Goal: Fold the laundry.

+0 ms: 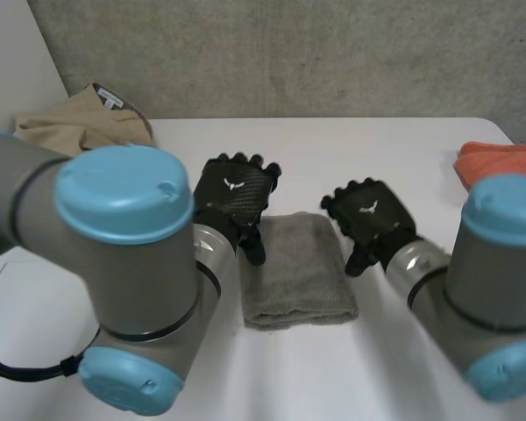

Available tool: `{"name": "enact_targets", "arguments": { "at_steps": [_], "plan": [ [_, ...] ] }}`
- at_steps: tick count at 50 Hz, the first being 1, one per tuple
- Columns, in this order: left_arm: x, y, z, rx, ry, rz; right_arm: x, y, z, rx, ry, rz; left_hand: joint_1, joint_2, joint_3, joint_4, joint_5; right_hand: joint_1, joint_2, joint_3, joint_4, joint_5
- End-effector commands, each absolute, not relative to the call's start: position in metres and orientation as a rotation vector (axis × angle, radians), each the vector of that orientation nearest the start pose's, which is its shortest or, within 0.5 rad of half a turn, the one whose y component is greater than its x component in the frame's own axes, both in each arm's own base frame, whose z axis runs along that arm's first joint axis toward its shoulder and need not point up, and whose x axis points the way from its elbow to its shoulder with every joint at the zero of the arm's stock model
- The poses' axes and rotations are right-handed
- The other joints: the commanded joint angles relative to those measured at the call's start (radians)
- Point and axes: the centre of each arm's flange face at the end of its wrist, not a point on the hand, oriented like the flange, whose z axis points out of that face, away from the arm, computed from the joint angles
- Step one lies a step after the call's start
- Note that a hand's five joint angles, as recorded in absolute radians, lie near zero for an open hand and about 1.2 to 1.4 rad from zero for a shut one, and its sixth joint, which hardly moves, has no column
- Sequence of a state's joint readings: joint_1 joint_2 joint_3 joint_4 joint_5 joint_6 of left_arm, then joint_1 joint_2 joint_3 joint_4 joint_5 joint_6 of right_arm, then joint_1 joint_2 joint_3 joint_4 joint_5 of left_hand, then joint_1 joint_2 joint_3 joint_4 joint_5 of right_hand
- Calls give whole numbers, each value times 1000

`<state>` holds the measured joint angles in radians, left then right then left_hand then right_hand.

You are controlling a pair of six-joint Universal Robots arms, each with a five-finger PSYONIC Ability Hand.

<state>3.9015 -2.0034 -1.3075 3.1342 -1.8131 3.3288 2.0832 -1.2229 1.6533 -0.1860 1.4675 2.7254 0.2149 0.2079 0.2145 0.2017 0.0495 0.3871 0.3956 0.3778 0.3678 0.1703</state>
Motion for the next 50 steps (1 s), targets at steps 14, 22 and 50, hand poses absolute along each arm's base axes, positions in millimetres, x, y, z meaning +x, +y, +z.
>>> {"name": "enact_targets", "arguments": {
  "at_steps": [14, 22, 50],
  "plan": [
    [-348, -188, 233, 1157, 2436, -2182, 314, -192, 111, -1236, 1950, -1800, 4, 11, 5, 18, -5, -9, -17, 1, 11, 34],
    [-348, -189, 233, 1155, 2436, -2181, 324, -206, 108, -1212, 1901, -1863, 4, 12, 5, 18, -5, 62, 53, 71, 81, 104],
    [-344, -184, 230, 1163, 2443, -2166, 321, -207, 113, -1219, 1969, -1784, 10, 17, 11, 23, 1, -61, -70, -52, -42, -19]
  ]
}}
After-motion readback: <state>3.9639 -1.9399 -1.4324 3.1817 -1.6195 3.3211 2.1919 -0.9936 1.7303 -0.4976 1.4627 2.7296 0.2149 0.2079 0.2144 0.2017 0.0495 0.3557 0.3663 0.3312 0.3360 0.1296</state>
